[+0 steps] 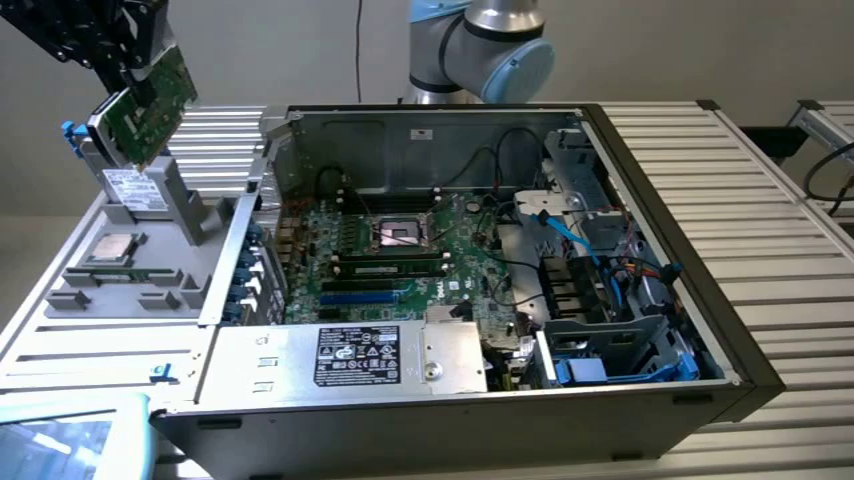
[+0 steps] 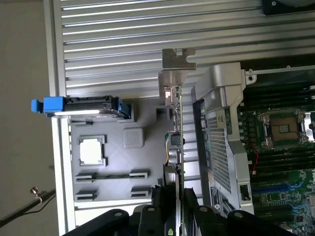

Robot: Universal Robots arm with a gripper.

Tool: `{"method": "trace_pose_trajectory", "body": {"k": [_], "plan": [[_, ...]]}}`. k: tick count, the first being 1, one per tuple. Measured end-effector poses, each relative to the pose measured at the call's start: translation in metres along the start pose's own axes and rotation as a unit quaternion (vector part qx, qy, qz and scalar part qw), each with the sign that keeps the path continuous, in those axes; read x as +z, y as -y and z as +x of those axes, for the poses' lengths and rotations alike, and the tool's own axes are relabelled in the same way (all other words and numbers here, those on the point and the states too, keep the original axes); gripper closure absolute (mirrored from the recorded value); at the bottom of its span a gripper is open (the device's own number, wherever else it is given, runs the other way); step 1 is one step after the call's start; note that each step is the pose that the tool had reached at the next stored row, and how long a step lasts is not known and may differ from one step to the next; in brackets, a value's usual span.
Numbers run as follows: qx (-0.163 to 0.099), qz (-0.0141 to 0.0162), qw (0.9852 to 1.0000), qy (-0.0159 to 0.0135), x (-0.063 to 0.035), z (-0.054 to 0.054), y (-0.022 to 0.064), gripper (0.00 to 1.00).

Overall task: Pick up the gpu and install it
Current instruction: 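Pick up the gpu and move the gpu toward the slot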

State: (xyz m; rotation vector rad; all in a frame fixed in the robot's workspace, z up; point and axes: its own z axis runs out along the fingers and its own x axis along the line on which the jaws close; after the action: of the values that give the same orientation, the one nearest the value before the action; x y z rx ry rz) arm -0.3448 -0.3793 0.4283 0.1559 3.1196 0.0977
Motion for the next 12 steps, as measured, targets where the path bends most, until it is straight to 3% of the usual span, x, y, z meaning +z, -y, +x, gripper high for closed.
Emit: {"method": "trace_pose_trajectory", "body": {"k": [6,12], "plan": [[-0.052,-0.0007,0.9986,-0.0032,0.0,-0.0002,0.0,0.72],[-0.106,-0.0015,0.9943,-0.0067,0.0,-0.0004,0.0,0.72]]}}
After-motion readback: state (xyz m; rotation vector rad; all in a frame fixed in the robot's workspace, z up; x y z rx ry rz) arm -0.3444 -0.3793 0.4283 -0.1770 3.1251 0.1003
